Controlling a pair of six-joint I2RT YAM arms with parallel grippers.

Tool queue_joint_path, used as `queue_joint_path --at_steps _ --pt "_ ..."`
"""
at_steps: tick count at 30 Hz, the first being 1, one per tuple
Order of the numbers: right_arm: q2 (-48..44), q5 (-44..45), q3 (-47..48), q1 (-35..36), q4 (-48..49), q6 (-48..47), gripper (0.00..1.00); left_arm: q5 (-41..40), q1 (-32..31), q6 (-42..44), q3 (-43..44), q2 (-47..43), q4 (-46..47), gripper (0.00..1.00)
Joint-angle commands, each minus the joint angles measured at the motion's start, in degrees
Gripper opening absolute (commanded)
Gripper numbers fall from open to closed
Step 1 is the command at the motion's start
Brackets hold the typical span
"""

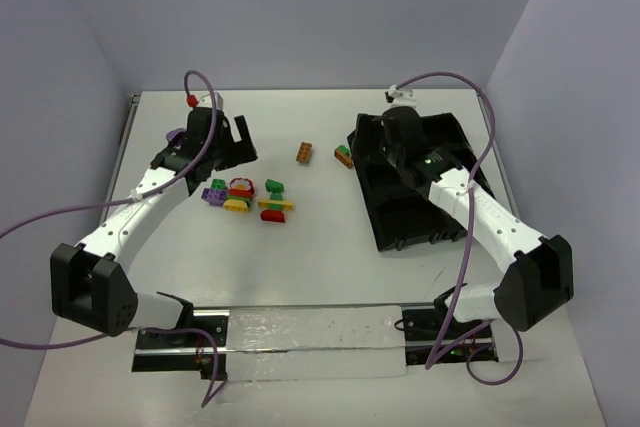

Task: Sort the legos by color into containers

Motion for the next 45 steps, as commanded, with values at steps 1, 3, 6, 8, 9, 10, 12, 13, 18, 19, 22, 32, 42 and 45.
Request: queue_joint_path --at_steps 1,3,6,8,9,10,12,13,18,19,22,32,42,45 --pt "-2.30 2.00 -0.94 -0.10 1.96 -0.13 1.00 -1.06 -2.00 1.08 4.20 2.30 -0.22 0.99" --pt "-2.96 2.59 -1.09 -0.09 1.96 0.02 1.00 -1.26 -2.81 1.00 6.48 4.50 -1.62 0.99" --pt "-2.97 2.89 -0.79 -0.11 1.07 -0.11 1.00 -2.03 -4.57 1.05 8.70 7.16 -1.79 0.99" --pt "-3.23 2.21 -1.02 -0.11 1.28 -0.52 1.00 -0.89 -5.34 1.87 9.53 9.11 -0.41 0.99" --pt "-3.54 1.60 -1.33 -0.11 1.63 -0.83 1.00 -0.68 -5.85 2.17 10.09 10.54 0.51 0.99" --pt "-3.58 1.44 -1.67 -0.11 1.98 -0.87 1.00 -0.65 -6.30 2.22 10.17 11.64 0.86 0.99" --pt "-3.94 2.15 -2.05 -0.18 1.90 -0.36 1.00 -0.48 -6.93 1.89 13.08 14.33 0.75 0.98" --pt "-3.94 3.21 -2.02 -0.14 1.45 -0.46 1.00 -1.36 -7.51 1.51 14.83 17.34 0.67 0.98" --pt "-2.52 7.02 -0.63 -0.11 -1.23 -1.48 1.00 -0.89 -8.36 -1.82 21.46 26.13 1.56 0.94" --pt "-2.36 7.57 -0.42 -0.11 -1.55 -1.49 1.00 0.08 -8.51 -2.26 22.82 27.88 1.78 0.93" --pt "-2.62 8.02 -0.73 -0.11 -0.97 -1.40 1.00 1.72 -9.66 -1.30 26.86 32.81 1.56 0.89" --pt "-0.60 12.35 1.26 -0.63 -3.15 -1.05 1.00 -4.36 -12.96 4.02 45.62 48.55 -5.80 0.77" --pt "0.81 11.84 2.65 -0.92 -4.29 -0.87 1.00 -9.18 -13.75 6.31 48.25 53.97 -6.72 0.70" --pt "0.79 11.39 2.74 -1.01 -4.38 -0.96 1.00 -10.16 -13.83 7.56 48.71 55.00 -6.56 0.59"
